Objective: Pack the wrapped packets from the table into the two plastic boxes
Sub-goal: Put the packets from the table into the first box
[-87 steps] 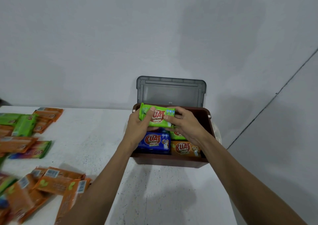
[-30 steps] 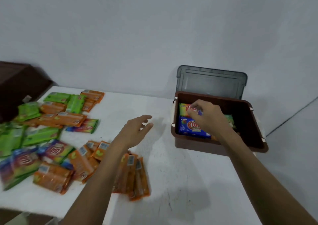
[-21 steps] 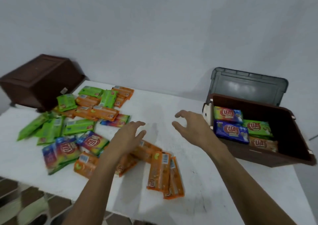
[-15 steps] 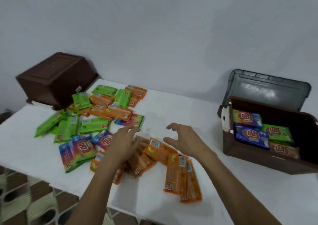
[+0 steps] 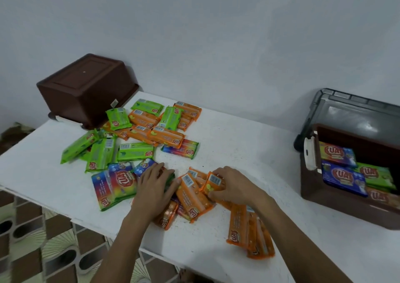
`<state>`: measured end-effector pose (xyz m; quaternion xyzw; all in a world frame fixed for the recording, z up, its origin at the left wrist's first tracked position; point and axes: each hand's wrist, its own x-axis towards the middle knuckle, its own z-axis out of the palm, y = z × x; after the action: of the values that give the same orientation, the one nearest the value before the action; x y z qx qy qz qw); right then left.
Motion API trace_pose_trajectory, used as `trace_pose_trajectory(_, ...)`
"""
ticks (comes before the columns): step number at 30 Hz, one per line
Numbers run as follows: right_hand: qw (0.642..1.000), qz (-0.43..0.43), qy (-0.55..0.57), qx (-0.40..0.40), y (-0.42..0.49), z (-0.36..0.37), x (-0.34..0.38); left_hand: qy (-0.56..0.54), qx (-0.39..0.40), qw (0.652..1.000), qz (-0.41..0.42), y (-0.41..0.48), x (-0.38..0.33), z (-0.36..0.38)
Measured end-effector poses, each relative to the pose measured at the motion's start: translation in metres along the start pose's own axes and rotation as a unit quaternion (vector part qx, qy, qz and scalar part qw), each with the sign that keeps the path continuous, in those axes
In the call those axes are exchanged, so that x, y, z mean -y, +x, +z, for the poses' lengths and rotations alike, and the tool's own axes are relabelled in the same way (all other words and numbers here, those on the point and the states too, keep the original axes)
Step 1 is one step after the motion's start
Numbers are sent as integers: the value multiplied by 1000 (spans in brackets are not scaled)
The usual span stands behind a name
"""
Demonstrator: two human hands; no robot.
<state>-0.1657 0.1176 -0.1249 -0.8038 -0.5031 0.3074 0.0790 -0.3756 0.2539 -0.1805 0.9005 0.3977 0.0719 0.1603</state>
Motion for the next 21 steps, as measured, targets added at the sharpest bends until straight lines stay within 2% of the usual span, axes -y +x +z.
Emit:
trace_pose_trajectory(12,997,-44,-47,-47,-3,5,-2,-29,-40,999,5,-1,5,9)
trace_pose_trajectory(16,991,-67,61,-94,-11,-11,-4,-29,-42,999,5,-1,6,11)
trace_pose_trajectory(21,953,-119,231,-156,-13,-26,-2,-40,-48,998,7,-1,6,10)
